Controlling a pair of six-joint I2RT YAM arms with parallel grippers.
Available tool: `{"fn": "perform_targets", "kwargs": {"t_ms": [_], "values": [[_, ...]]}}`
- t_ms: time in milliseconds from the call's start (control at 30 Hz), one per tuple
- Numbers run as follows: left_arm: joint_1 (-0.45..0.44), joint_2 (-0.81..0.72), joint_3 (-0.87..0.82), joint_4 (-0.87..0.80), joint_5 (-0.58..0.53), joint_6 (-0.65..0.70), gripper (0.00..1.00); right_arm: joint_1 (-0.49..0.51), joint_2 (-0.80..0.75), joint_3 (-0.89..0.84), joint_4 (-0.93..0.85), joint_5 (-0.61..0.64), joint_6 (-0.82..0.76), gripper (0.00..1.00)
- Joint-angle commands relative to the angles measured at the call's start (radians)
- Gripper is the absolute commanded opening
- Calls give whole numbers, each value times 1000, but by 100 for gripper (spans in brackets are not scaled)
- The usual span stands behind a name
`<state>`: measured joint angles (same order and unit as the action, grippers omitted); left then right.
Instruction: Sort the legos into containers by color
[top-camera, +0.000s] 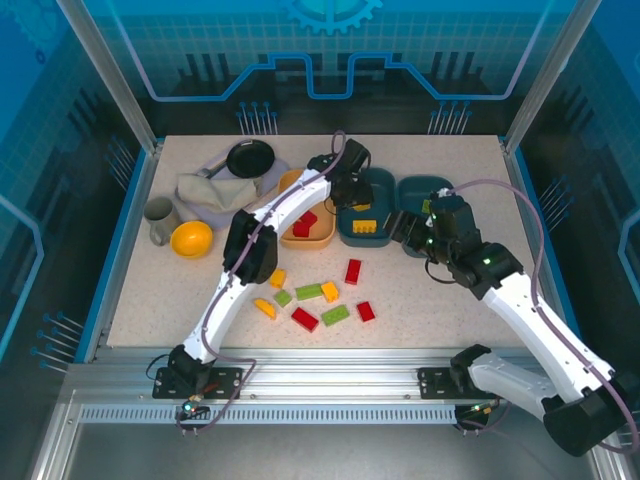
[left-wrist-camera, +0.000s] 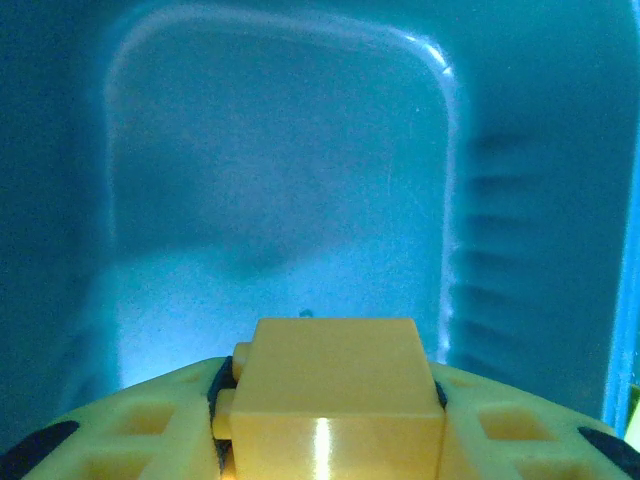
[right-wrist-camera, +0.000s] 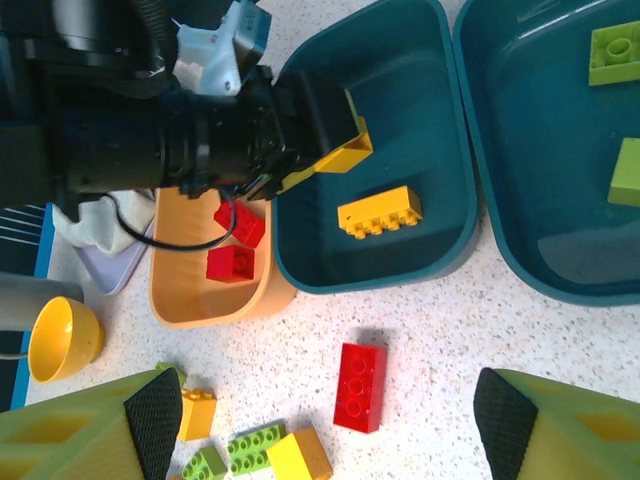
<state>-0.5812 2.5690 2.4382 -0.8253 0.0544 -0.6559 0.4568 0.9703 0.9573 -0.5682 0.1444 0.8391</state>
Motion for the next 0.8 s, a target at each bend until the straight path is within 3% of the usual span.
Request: {"fn": "perform_targets", "kwargs": {"t_ms": [0,267,533,667,767], "values": [[-17,39,76,29,53,-22,47,-13,-41,-42,-59,-16,13,80],[-22,-5,88,11,66,-30,75,-17,-61,-55,-113,-20,-13,81],[-17,-236,62,-50,43,-30,78,25,-25,-8,-286,-8,-156,79],[3,-456,-162,-31,25,-51,79,110,17,-7,-318,23,-162,78],[26,-678,-446,62,18,-67,79,176,78,-12,-295,32,-130,78]]}}
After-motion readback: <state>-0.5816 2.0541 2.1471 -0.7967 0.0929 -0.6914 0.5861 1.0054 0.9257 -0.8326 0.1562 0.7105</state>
